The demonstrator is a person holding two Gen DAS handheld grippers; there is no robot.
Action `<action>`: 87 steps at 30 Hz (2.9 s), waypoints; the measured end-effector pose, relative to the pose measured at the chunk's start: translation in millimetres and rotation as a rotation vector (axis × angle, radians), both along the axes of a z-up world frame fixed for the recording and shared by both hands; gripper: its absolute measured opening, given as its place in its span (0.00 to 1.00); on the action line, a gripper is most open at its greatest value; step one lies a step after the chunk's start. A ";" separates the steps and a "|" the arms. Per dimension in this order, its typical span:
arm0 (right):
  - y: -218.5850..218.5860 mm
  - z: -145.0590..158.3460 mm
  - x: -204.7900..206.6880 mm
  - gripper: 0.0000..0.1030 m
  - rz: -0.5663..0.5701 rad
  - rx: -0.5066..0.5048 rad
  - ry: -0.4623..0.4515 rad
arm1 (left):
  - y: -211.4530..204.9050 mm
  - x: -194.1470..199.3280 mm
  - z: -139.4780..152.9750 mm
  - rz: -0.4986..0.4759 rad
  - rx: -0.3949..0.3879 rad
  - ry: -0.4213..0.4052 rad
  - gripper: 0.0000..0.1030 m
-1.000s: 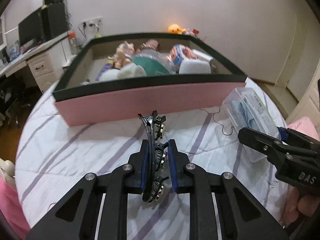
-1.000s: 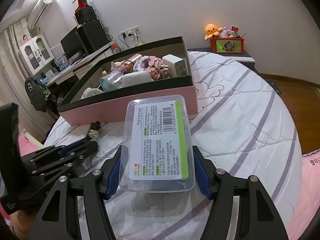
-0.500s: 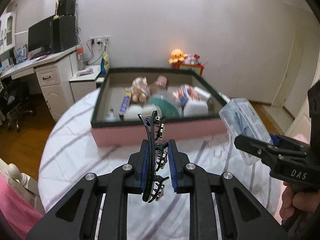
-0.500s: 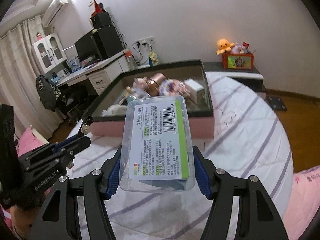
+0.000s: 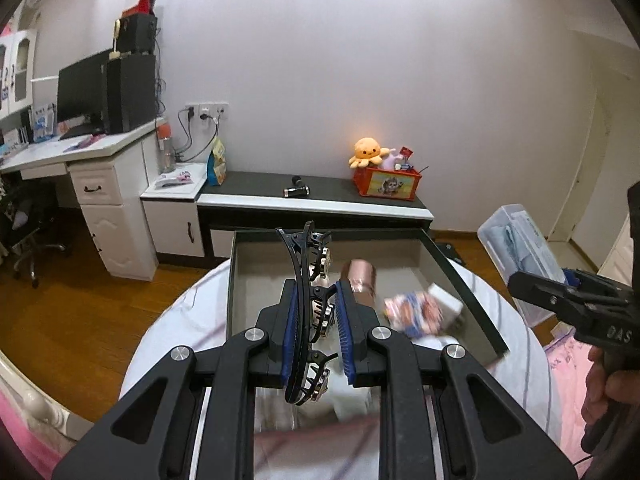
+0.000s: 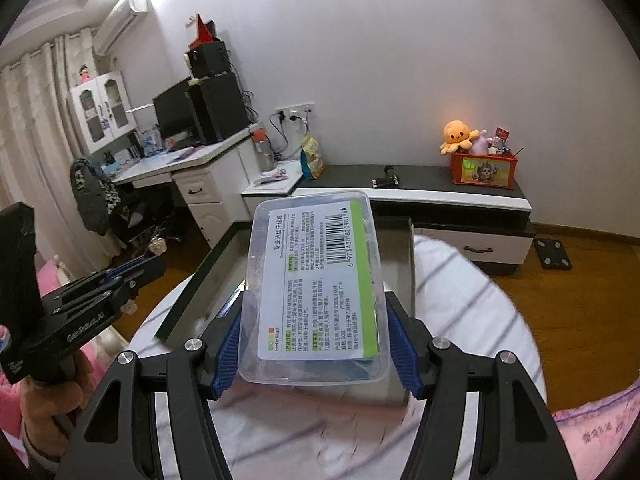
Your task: Organize rigid objects
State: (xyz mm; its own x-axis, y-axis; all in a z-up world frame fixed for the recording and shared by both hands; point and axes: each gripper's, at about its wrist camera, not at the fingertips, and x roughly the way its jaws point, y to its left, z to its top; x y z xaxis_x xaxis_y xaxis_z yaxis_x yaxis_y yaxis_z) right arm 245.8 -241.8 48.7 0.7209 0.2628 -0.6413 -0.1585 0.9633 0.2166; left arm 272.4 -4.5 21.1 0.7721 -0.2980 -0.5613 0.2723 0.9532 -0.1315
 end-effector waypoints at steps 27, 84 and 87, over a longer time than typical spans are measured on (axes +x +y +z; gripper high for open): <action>-16.9 -63.0 75.7 1.00 -0.085 0.103 0.161 | -7.7 57.2 -55.6 0.111 0.088 0.110 1.00; 44.9 30.6 -248.4 1.00 -0.223 -0.140 -0.269 | 10.2 -273.8 40.0 0.213 0.028 -0.258 1.00; 45.2 31.3 -250.2 1.00 -0.229 -0.139 -0.268 | 6.8 -272.8 39.1 0.208 0.026 -0.252 1.00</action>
State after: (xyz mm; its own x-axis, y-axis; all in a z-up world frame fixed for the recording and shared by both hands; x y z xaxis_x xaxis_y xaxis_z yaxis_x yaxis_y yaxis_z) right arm -4.3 -196.6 80.0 0.8979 -0.0012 -0.4402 0.0314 0.9976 0.0613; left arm -0.3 2.3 60.2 0.9304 -0.1068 -0.3507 0.0918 0.9940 -0.0594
